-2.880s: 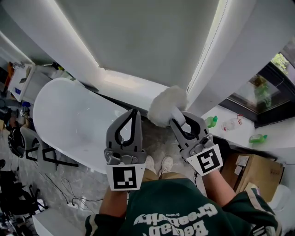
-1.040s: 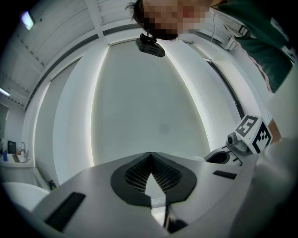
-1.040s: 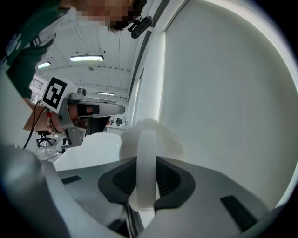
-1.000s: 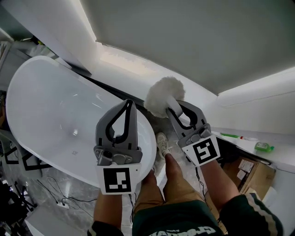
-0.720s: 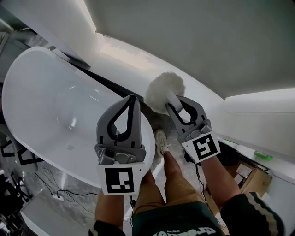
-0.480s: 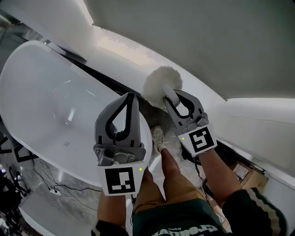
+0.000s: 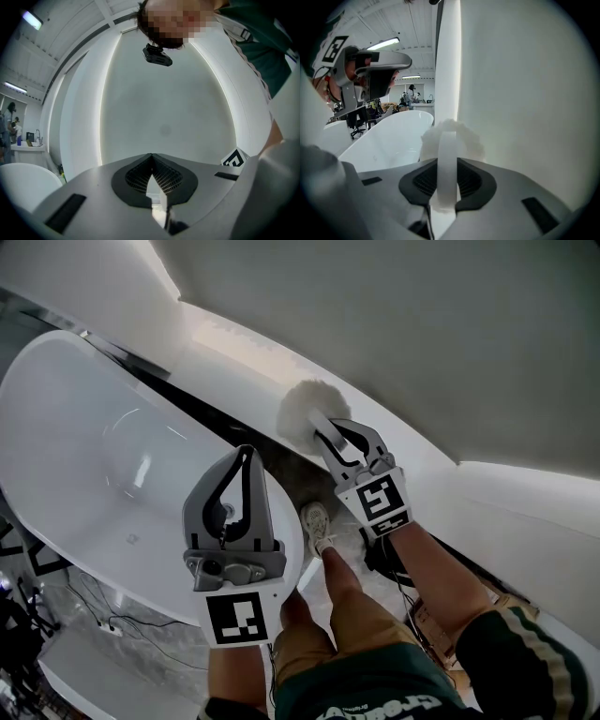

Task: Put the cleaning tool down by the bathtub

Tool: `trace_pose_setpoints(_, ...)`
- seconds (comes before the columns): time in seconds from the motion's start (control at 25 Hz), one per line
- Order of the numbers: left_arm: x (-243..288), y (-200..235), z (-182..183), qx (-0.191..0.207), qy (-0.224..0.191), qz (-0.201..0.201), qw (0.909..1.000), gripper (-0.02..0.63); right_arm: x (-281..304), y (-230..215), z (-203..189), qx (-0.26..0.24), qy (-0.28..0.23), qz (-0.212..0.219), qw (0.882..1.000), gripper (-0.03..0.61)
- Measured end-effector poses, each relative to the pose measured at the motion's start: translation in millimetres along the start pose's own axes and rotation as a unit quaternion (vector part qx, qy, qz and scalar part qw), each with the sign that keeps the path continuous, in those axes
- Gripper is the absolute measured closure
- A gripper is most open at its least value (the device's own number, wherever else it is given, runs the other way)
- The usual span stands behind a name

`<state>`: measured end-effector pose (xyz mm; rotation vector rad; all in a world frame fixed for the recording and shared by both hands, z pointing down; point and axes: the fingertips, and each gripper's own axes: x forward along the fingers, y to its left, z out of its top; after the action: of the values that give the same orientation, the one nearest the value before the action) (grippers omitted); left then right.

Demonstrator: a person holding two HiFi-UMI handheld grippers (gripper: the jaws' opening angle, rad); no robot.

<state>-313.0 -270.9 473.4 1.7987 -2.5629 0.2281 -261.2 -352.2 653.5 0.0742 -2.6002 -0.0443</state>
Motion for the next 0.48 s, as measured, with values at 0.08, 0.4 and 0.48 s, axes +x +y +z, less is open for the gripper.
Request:
trace_pose_setpoints(0.08,3.1,1.8,-2.2,0.0,0.003,0.003,1.0,0.607,11.6,-2.3,-4.6,-0.006,0.009,0.006,1.0,0.486)
trace_pose_setpoints(0.4,7.6,11.9,-16.1,-0.006,0.022,0.013,0.9997,0.607,63.1,-6.9,-34.9,-0.012,0.069,0.026,0.997,0.486)
trace_pose_setpoints(0.48,7.8,16.1,-18.5,-0.008,0.023,0.017,0.9996,0.607,73.0,-6.7,-42.3,-0.016,0.084,0.032,0.996,0.486)
